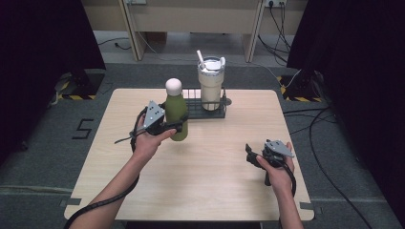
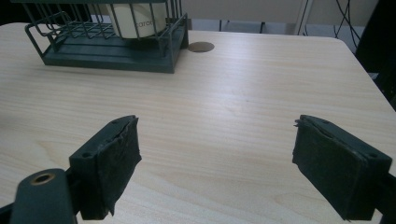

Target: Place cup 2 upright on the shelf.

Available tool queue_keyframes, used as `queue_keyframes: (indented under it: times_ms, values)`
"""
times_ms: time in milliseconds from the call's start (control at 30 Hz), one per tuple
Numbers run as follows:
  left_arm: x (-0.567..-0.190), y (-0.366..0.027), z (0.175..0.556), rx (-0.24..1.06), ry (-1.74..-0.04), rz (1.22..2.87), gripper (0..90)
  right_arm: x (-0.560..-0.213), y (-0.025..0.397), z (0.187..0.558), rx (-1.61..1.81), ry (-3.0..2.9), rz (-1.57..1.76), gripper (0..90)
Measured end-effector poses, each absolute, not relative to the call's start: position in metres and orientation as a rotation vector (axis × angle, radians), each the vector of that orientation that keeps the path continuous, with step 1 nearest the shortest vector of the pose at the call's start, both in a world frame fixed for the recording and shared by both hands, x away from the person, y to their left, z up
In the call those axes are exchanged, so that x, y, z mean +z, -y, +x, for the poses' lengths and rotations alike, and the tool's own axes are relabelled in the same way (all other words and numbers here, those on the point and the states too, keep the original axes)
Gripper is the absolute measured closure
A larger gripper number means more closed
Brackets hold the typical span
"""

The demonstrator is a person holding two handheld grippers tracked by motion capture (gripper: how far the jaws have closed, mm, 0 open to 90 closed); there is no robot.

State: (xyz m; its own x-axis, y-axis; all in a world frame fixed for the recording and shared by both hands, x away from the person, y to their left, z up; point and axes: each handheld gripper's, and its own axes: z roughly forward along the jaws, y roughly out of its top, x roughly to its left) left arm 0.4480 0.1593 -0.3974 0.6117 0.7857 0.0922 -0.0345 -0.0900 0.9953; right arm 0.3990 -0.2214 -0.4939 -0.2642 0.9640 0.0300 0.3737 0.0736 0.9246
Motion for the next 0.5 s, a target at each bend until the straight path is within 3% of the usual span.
queue_keyframes:
  times_ms: [500]
  values:
    - [-0.389,-0.157,0.461,0.799,-0.658,1.506,21.2,-0.495,0.222,0.399,1.173,-1.718,1.346,14.9]
